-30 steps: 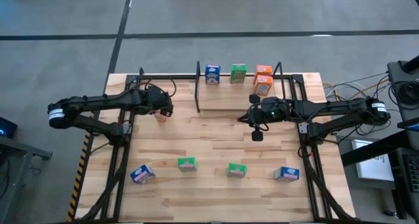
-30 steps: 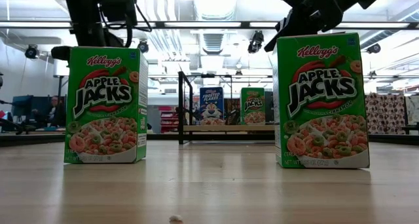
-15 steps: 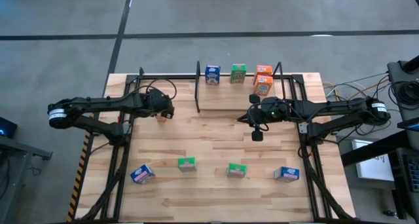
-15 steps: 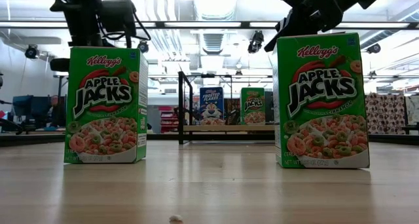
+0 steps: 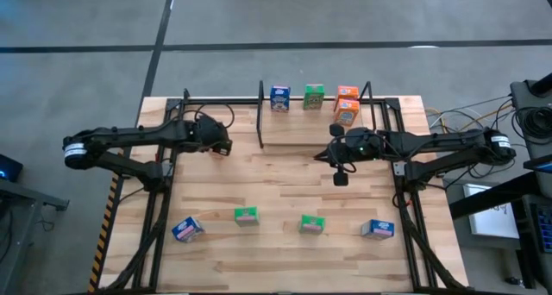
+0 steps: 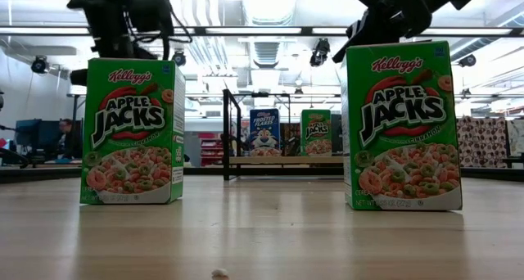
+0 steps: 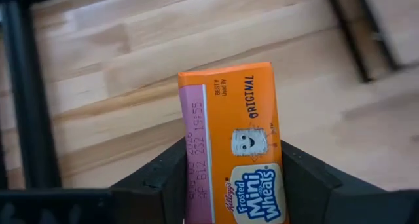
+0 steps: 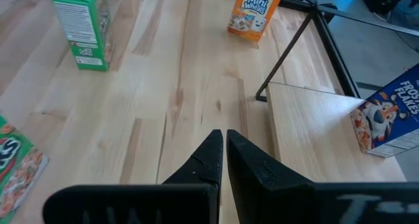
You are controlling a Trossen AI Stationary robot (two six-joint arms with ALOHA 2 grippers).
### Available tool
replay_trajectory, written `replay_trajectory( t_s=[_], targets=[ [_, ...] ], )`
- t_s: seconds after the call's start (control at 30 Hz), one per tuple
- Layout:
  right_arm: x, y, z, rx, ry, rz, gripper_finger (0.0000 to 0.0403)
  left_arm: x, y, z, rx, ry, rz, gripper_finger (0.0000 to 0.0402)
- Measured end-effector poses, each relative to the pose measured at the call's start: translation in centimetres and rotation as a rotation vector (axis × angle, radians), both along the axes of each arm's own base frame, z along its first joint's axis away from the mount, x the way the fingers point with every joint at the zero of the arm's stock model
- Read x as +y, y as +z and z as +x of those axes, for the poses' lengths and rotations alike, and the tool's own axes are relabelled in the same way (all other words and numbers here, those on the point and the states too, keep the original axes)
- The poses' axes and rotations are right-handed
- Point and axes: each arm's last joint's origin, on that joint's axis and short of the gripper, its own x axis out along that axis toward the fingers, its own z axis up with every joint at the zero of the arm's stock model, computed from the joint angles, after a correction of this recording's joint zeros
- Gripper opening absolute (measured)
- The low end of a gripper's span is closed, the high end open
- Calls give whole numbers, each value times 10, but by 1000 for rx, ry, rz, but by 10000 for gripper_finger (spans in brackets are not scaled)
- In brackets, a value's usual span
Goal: Stack cereal on shelf
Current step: Put the orange cereal box aligned with the other orange cereal boxes on the shelf
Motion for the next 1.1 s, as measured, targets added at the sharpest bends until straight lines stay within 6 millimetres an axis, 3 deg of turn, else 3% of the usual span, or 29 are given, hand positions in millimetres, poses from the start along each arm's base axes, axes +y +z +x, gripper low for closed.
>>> replay_trajectory(
  t_s=[0.27,0.63,0.83,1.1],
  targets=[
    [9,3,-16,-51,49,-27,12,-14,44,16,-82,-144,24,171],
    [12,7,-52,-199,96,-41,12,-53,114,25,-211,-346,79,171],
    [16,10,-61,-295,218,-38,12,-67,138,61,-302,-570,283,171],
    [18,9,-72,-334,268,-69,12,-63,136,121,-194,-755,434,171]
  ],
)
